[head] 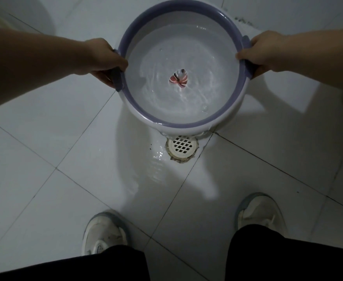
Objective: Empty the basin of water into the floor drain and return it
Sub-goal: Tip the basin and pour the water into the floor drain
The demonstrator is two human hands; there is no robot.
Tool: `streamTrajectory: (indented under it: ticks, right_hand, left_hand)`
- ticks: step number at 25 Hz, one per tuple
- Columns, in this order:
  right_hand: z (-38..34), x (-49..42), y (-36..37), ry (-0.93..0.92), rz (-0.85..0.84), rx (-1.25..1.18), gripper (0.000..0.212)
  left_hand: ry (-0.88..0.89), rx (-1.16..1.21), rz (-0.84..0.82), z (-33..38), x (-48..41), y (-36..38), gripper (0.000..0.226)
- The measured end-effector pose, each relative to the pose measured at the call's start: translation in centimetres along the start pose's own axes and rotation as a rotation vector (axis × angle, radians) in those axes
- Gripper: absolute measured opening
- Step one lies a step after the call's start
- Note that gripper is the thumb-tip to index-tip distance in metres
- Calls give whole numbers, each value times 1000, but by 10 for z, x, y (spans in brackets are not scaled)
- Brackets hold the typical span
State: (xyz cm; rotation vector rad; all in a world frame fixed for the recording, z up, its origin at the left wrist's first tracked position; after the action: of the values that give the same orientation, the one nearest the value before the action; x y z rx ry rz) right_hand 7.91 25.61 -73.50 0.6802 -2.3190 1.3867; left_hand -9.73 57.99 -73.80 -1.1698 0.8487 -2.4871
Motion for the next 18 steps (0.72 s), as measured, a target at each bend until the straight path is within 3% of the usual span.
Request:
streamTrajectory:
  ticks: [18]
  right_hand:
    - [2, -1, 2, 3, -29, 25, 45]
  left_hand:
    - [1, 3, -15, -4, -5, 2, 30]
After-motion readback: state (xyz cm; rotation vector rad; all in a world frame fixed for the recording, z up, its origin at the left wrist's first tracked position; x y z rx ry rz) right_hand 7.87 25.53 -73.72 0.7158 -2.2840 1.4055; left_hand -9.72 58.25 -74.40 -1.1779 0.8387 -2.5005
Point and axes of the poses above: each hand's wrist, its own x-axis away from the middle knuckle, its own y-axis out of the palm, z = x × y, the point moved 9 cm from there along -x, towards the middle knuckle, and after that the axes turned 5 degrees about x, right-handed, at the moved point
